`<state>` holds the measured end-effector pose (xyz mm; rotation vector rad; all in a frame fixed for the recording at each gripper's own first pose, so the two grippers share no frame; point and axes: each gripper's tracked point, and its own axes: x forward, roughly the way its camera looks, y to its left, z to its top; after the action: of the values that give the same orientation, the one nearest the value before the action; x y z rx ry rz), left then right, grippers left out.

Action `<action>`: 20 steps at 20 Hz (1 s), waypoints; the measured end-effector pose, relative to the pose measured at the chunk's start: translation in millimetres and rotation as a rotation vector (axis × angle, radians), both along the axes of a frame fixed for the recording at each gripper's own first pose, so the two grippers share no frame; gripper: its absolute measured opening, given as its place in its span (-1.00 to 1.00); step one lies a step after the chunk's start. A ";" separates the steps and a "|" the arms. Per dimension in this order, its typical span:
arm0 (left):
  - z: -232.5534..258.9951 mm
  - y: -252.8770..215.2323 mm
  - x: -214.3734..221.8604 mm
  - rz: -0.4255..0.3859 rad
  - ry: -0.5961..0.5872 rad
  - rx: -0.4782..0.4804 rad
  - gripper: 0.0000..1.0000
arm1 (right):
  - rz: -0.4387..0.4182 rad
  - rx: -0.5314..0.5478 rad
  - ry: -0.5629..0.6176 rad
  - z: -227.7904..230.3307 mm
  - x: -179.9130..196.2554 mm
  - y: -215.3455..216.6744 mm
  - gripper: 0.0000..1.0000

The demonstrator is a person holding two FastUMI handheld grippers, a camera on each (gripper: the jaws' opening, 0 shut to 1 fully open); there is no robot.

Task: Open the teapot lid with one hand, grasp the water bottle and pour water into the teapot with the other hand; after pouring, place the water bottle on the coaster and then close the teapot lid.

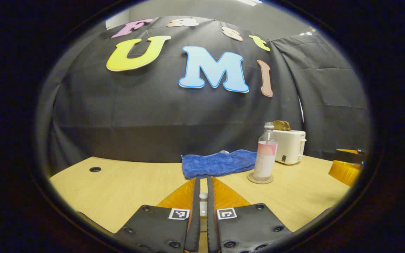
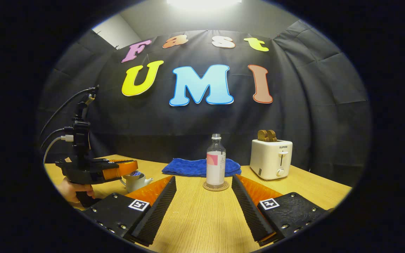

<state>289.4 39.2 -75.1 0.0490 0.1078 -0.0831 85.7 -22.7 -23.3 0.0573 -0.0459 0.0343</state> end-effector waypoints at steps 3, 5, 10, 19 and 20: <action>-2.8 1.6 7.9 0.013 -0.007 0.020 -0.70 | 0.013 -0.002 -0.003 -0.4 0.1 4.3 0.96; -7.2 4.0 12.3 0.018 0.001 0.023 -0.70 | 0.016 -0.004 0.006 -2.7 1.5 5.5 0.96; -6.4 4.3 15.8 0.024 -0.007 0.029 -0.70 | 0.025 0.003 0.013 -3.3 1.9 7.8 0.96; -11.6 0.5 13.0 0.014 0.013 0.024 -0.60 | 0.028 -0.014 0.025 -8.8 3.1 11.5 0.96; -11.2 0.5 13.5 0.014 0.015 0.023 -0.61 | 0.028 -0.014 0.027 -8.4 3.7 12.2 0.96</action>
<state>302.9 39.7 -86.3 0.0707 0.1238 -0.0685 89.4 -10.5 -31.7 0.0440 -0.0181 0.0619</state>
